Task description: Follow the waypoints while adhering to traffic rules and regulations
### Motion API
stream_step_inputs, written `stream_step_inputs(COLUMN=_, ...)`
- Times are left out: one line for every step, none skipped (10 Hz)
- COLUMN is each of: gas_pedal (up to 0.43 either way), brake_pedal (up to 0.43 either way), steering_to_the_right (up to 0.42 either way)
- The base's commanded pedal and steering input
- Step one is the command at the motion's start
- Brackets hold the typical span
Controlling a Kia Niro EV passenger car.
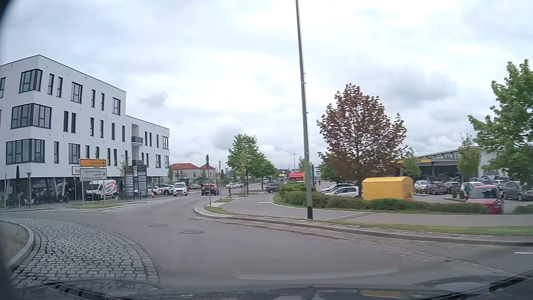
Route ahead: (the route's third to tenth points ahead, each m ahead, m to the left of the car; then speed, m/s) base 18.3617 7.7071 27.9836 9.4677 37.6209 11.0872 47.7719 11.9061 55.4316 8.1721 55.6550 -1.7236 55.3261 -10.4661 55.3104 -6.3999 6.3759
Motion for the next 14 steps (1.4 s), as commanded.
stream_step_inputs(gas_pedal=0.138, brake_pedal=0.006, steering_to_the_right=-0.299)
stream_step_inputs(gas_pedal=0.138, brake_pedal=0.006, steering_to_the_right=-0.286)
stream_step_inputs(gas_pedal=0.138, brake_pedal=0.006, steering_to_the_right=-0.271)
stream_step_inputs(gas_pedal=0.138, brake_pedal=0.006, steering_to_the_right=-0.253)
stream_step_inputs(gas_pedal=0.138, brake_pedal=0.006, steering_to_the_right=-0.237)
stream_step_inputs(gas_pedal=0.138, brake_pedal=0.006, steering_to_the_right=-0.22)
stream_step_inputs(gas_pedal=0.138, brake_pedal=0.006, steering_to_the_right=-0.205)
stream_step_inputs(gas_pedal=0.138, brake_pedal=0.006, steering_to_the_right=-0.197)
stream_step_inputs(gas_pedal=0.138, brake_pedal=0.006, steering_to_the_right=-0.185)
stream_step_inputs(gas_pedal=0.138, brake_pedal=0.006, steering_to_the_right=-0.17)
stream_step_inputs(gas_pedal=0.138, brake_pedal=0.006, steering_to_the_right=-0.146)
stream_step_inputs(gas_pedal=0.138, brake_pedal=0.006, steering_to_the_right=-0.124)
stream_step_inputs(gas_pedal=0.138, brake_pedal=0.006, steering_to_the_right=-0.096)
stream_step_inputs(gas_pedal=0.118, brake_pedal=0.006, steering_to_the_right=-0.071)
